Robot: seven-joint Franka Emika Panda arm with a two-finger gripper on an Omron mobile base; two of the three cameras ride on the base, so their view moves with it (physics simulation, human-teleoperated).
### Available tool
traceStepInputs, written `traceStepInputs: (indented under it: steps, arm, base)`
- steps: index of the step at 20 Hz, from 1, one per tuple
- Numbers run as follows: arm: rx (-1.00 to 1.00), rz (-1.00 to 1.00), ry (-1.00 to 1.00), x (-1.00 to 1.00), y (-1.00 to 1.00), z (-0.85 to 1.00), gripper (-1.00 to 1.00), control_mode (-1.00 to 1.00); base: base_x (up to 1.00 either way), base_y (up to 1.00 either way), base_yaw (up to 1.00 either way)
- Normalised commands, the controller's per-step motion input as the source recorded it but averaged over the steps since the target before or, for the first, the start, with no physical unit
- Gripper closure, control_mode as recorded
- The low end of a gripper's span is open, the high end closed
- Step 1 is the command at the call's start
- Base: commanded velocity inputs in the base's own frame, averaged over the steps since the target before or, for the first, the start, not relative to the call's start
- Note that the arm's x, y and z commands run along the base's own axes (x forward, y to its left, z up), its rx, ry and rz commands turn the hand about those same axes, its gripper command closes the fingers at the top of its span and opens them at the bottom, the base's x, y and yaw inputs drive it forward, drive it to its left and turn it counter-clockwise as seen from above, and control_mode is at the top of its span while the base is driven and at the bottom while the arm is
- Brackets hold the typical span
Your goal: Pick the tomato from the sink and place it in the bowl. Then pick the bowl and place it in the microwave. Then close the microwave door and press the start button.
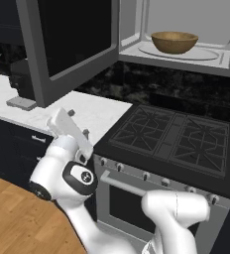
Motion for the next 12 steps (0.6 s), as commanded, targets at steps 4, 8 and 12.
traceStepInputs:
  steps: [4, 8, 12]
  arm:
    - [0.2, 0.01, 0.05, 0.62, 0.47, -0.45, -1.0, -1.0]
    - [0.08, 0.0, -0.01, 0.47, 0.64, -0.51, -1.0, -1.0]
    - [0.04, 0.0, -0.07, 0.33, 0.63, -0.44, -1.0, -1.0]
  base:
    - [0.0, 0.0, 0.0]
    - [0.0, 0.0, 0.0]
    - [0.0, 0.0, 0.0]
